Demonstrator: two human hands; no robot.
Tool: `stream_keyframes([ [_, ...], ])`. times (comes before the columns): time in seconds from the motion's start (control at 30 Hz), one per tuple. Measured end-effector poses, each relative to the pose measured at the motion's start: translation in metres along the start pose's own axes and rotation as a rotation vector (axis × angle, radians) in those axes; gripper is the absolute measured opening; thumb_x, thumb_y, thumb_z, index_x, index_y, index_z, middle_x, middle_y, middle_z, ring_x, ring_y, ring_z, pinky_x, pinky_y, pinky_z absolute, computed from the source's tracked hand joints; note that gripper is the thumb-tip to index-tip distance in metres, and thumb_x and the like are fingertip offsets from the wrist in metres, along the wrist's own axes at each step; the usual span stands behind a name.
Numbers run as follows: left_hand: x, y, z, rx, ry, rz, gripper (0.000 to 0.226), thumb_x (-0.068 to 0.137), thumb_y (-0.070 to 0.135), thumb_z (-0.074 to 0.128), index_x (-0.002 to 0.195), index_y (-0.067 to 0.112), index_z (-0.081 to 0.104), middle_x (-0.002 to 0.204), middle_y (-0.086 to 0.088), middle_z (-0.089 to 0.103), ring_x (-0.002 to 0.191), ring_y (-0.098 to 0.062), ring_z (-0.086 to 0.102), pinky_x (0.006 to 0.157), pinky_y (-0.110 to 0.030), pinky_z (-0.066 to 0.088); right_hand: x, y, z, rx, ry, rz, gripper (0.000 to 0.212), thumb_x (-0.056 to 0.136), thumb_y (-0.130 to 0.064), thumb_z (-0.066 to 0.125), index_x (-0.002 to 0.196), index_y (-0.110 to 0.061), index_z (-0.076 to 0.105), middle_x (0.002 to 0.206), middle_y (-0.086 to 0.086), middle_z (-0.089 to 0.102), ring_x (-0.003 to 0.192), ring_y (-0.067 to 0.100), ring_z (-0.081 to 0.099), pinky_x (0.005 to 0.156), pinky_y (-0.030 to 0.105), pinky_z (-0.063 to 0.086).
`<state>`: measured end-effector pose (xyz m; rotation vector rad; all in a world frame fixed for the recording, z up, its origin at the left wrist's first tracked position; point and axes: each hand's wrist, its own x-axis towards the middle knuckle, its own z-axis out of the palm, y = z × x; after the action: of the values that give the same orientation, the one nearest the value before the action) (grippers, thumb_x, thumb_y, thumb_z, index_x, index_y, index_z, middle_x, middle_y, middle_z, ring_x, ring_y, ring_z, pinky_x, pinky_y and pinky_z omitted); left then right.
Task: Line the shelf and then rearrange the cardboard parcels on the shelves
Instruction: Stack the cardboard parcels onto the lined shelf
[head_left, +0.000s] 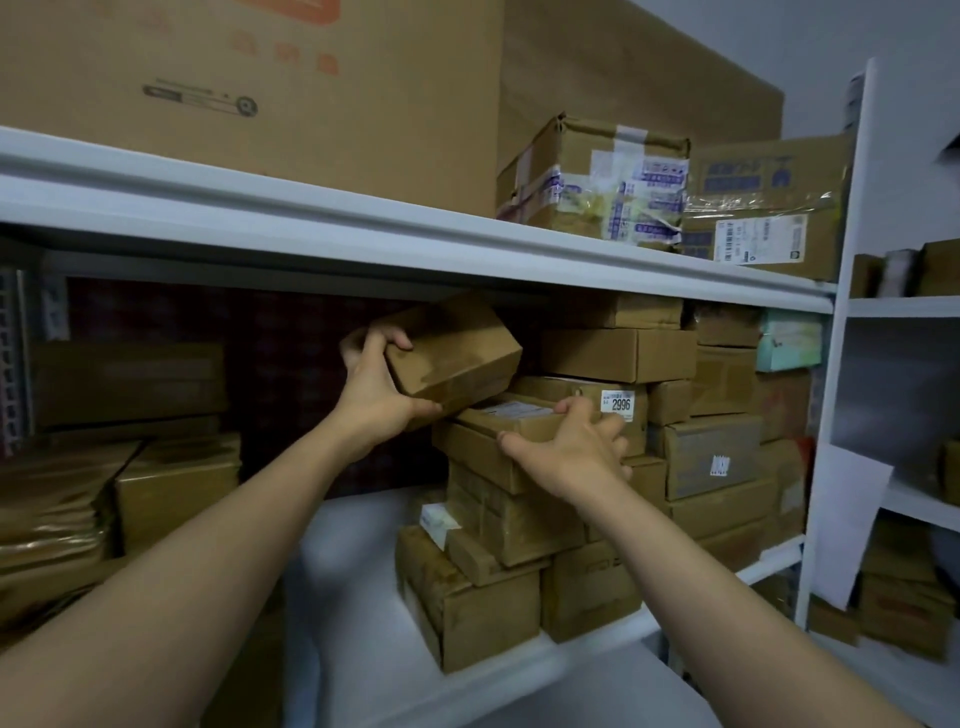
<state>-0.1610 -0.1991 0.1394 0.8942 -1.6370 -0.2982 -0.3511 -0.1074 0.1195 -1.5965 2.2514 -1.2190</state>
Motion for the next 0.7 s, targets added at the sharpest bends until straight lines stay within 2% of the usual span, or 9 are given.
stream_keyframes([
  [0.13,-0.014,-0.001,-0.033,0.060,-0.017,-0.004,0.070,0.057,-0.002,0.087,0.097,0.031,0.041,0.131,-0.008,0.026,0.112,-0.020,0.039,0.093,-0.025,0.043,-0.002,-0.005,-0.001,-0.040,-0.007,0.020,0.083,0.073,-0.064,0.068,0.135,-0.025,0.030,0.146,0.017,0.022,0.137,0.037,0.021,0.110,0.049,0.029],
  [0.2,-0.021,-0.002,-0.045,0.072,-0.003,-0.008,0.070,0.056,-0.002,0.088,0.094,0.034,0.040,0.128,-0.007,0.028,0.112,-0.022,0.042,0.086,-0.021,0.041,-0.007,-0.010,0.001,-0.079,0.124,-0.074,0.086,0.075,-0.062,0.068,0.140,-0.021,0.028,0.155,0.019,0.011,0.143,0.038,0.009,0.115,0.052,0.022],
  [0.23,-0.025,-0.001,-0.052,0.073,0.006,-0.014,0.070,0.056,-0.001,0.088,0.092,0.035,0.040,0.127,-0.007,0.029,0.111,-0.021,0.042,0.081,-0.017,0.041,-0.011,-0.014,0.003,-0.044,0.219,-0.182,0.082,0.077,-0.057,0.068,0.140,-0.020,0.031,0.156,0.018,0.009,0.144,0.036,0.007,0.116,0.049,0.021],
  [0.3,-0.032,0.001,-0.061,0.063,0.007,-0.030,0.070,0.055,0.002,0.089,0.092,0.036,0.040,0.127,-0.005,0.030,0.112,-0.020,0.041,0.074,-0.009,0.036,-0.019,-0.026,0.005,0.124,0.352,-0.421,0.066,0.083,-0.044,0.067,0.136,-0.018,0.039,0.151,0.012,0.023,0.141,0.030,0.020,0.110,0.040,0.030],
  [0.37,-0.043,0.005,-0.071,0.063,0.010,-0.053,0.070,0.054,0.005,0.090,0.097,0.032,0.042,0.126,-0.003,0.032,0.113,-0.019,0.041,0.076,-0.011,0.037,-0.028,-0.043,0.011,0.271,0.336,-0.574,0.052,0.088,-0.034,0.064,0.133,-0.016,0.045,0.137,0.005,0.042,0.129,0.022,0.037,0.105,0.036,0.040],
  [0.47,-0.060,0.010,-0.085,0.062,0.033,-0.113,0.071,0.057,0.011,0.091,0.105,0.027,0.042,0.124,-0.002,0.032,0.113,-0.019,0.043,0.081,-0.020,0.043,-0.035,-0.069,0.032,0.355,0.184,-0.524,0.051,0.093,-0.038,0.056,0.136,-0.014,0.043,0.133,0.005,0.049,0.125,0.025,0.043,0.105,0.041,0.040],
  [0.57,-0.077,0.011,-0.110,0.119,0.069,-0.173,0.071,0.061,0.015,0.090,0.111,0.024,0.041,0.125,-0.002,0.029,0.113,-0.019,0.040,0.079,-0.013,0.039,-0.046,-0.090,0.058,0.444,0.018,-0.410,0.057,0.093,-0.043,0.053,0.139,-0.013,0.040,0.136,0.009,0.049,0.128,0.030,0.044,0.106,0.043,0.039],
  [0.63,-0.085,0.010,-0.133,0.168,0.132,-0.197,0.071,0.062,0.015,0.090,0.112,0.024,0.040,0.125,-0.003,0.027,0.114,-0.020,0.039,0.076,-0.006,0.041,-0.057,-0.099,0.071,0.353,0.051,-0.445,0.059,0.092,-0.040,0.057,0.141,-0.014,0.038,0.142,0.010,0.040,0.133,0.030,0.035,0.107,0.039,0.037],
  [0.7,-0.089,0.010,-0.149,0.170,0.175,-0.209,0.070,0.064,0.014,0.089,0.113,0.023,0.039,0.125,-0.003,0.025,0.114,-0.022,0.038,0.059,-0.001,0.044,-0.063,-0.103,0.075,0.255,0.202,-0.456,0.062,0.088,-0.039,0.061,0.141,-0.015,0.037,0.146,0.011,0.032,0.134,0.029,0.027,0.105,0.038,0.035],
])
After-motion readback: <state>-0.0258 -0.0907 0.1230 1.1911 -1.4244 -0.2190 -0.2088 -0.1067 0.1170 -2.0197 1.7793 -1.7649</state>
